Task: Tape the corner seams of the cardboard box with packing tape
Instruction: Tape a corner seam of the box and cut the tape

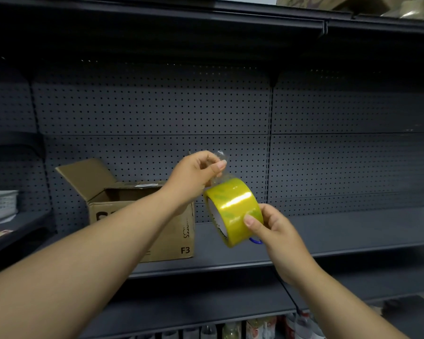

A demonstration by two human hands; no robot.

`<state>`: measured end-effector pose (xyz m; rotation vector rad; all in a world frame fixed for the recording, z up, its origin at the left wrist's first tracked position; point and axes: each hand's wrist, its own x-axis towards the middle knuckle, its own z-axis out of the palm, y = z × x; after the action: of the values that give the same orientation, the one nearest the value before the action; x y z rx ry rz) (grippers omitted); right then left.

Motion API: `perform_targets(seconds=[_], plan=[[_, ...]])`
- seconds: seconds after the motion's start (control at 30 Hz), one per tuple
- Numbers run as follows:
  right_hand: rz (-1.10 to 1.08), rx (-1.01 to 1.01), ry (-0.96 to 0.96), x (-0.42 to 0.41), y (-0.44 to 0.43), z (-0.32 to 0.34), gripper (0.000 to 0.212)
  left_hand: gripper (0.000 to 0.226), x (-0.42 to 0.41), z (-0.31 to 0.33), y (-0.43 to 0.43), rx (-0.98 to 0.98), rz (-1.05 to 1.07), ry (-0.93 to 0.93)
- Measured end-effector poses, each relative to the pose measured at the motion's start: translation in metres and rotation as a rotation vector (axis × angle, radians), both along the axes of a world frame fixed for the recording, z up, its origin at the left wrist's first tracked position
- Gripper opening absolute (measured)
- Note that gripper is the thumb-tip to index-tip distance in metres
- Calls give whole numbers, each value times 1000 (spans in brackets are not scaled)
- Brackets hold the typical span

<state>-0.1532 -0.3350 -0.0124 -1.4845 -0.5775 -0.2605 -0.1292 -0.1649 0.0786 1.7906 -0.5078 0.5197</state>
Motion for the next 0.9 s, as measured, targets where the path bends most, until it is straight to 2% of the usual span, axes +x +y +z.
perform_targets(seconds=[0.1, 0.23, 0.3, 0.5, 0.73, 0.9], plan=[[-20, -28, 0, 7, 9, -8, 5, 13, 10, -4, 12, 60, 52, 21], [-32, -11, 3, 18, 24, -16, 8, 10, 24, -8, 28, 71, -91, 176], [-37, -30, 5, 23, 31, -20, 17, 10, 31, -11, 37, 82, -113, 212], [-46, -38, 25, 41, 54, -28, 24, 14, 60, -22, 59, 77, -8, 165], [-155, 29, 80, 56, 87, -43, 28, 15, 93, -36, 75, 125, -3, 156], [-283, 32, 108, 69, 99, -41, 61, 15, 110, -33, 83, 55, -27, 198]])
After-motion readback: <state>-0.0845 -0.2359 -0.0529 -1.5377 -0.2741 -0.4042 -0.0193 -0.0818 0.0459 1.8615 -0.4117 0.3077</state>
